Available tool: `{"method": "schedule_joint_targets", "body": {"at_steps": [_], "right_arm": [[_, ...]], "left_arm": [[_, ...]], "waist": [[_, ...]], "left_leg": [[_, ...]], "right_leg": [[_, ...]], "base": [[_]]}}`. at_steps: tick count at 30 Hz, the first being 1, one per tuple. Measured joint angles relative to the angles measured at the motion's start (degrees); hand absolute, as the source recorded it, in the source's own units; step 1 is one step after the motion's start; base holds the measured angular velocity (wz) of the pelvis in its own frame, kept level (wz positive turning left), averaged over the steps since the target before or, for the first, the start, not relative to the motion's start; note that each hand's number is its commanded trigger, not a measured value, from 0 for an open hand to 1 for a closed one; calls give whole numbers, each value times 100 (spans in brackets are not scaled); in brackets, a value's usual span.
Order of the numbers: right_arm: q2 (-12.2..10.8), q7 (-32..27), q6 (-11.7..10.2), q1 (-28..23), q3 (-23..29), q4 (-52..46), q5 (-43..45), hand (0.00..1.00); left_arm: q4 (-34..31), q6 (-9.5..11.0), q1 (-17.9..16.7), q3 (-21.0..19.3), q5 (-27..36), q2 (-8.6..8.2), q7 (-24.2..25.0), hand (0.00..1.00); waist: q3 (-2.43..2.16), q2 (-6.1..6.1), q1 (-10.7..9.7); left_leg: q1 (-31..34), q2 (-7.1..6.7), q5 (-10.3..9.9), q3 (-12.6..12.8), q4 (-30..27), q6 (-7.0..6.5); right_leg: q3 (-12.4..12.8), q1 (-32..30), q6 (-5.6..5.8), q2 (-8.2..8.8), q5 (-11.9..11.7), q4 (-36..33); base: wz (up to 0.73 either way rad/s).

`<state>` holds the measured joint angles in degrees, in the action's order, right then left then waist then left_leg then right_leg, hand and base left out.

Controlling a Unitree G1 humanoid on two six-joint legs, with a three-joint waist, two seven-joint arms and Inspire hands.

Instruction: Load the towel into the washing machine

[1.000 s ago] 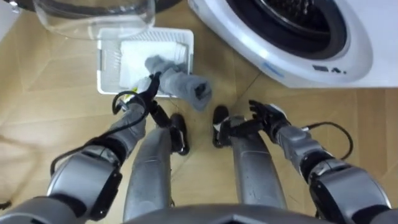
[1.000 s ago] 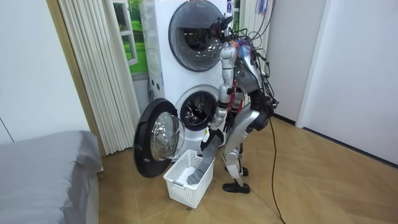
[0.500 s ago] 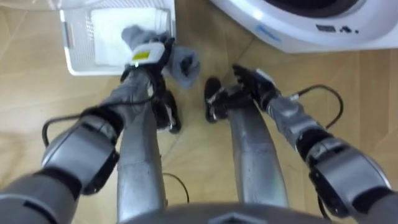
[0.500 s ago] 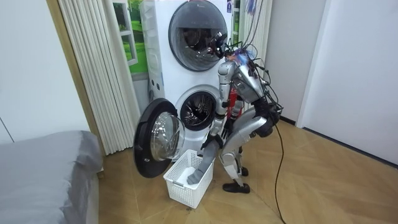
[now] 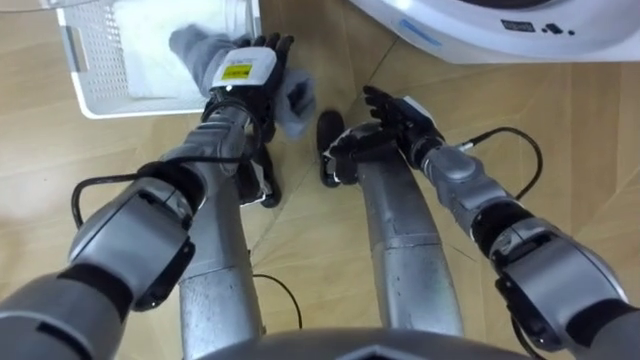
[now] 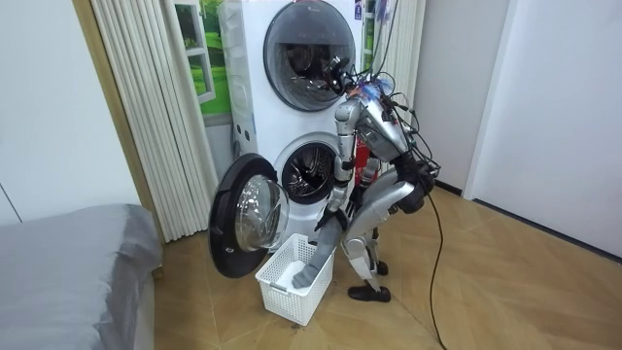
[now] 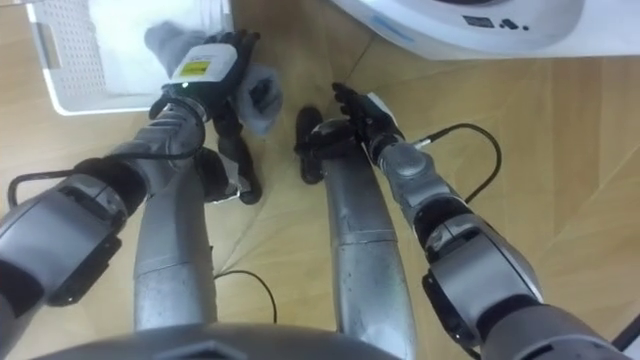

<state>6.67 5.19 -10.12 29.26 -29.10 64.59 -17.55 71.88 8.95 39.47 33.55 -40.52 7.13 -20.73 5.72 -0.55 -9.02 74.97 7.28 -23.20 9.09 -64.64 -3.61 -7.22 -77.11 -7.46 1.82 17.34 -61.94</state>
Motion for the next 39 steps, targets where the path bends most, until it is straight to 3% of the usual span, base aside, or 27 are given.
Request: {"method": "schedule_joint_targets", "body": {"at_steps": [5, 11, 19, 26, 32, 35, 39], "right_arm": [[-25, -2, -32, 0, 0, -3, -1, 0], [-68, -1, -77, 0, -2, 3, 15, 0], [-75, -6, -123, -20, -94, 93, 28, 0], [-78, -14, -120, -183, -104, 306, 37, 0], [-80, -34, -109, -377, -98, 424, 301, 0], [1, -90, -107, -439, -97, 432, 478, 0], [45, -76, -105, -531, -102, 484, 838, 0]], "left_arm": [[0, 13, 7, 63, 2, 5, 16, 100], [0, 13, 10, 64, 42, 123, 2, 100], [0, 187, -34, 110, 41, 56, -126, 100], [2, 412, -196, 31, 61, 65, -160, 100], [-15, 664, -337, -82, 103, 52, -565, 100], [-294, 693, -365, -105, 182, 96, -656, 100], [-933, 746, -427, -185, 991, 147, -653, 100]], "waist": [[0, -1, -63], [-1, -3, -177], [-2, -5, -151], [2, -37, -148], [3, -40, -142], [5, -26, -6], [3, -14, 185]], "left_leg": [[1, 1, -5, -2, 3, 7], [0, 2, -8, 1, -2, 0], [-153, -3, -16, 18, 61, 6], [-867, 4, 2, 114, 464, 36], [-1563, -4, 30, 126, 907, 66], [-1866, -13, 56, 122, 1130, 76], [-2387, -59, 126, 118, 1445, 107]], "right_leg": [[1, -1, 1, -3, 11, 0], [2, 0, 2, 0, 11, 0], [20, 138, 4, -10, 11, 51], [114, 801, 47, -101, -29, 446], [94, 1517, 76, -127, -48, 899], [57, 1839, 101, -134, -69, 1144], [9, 2389, 124, -122, -84, 1498]], "base": [[0], [0], [0], [-6], [-1], [0], [4]]}}
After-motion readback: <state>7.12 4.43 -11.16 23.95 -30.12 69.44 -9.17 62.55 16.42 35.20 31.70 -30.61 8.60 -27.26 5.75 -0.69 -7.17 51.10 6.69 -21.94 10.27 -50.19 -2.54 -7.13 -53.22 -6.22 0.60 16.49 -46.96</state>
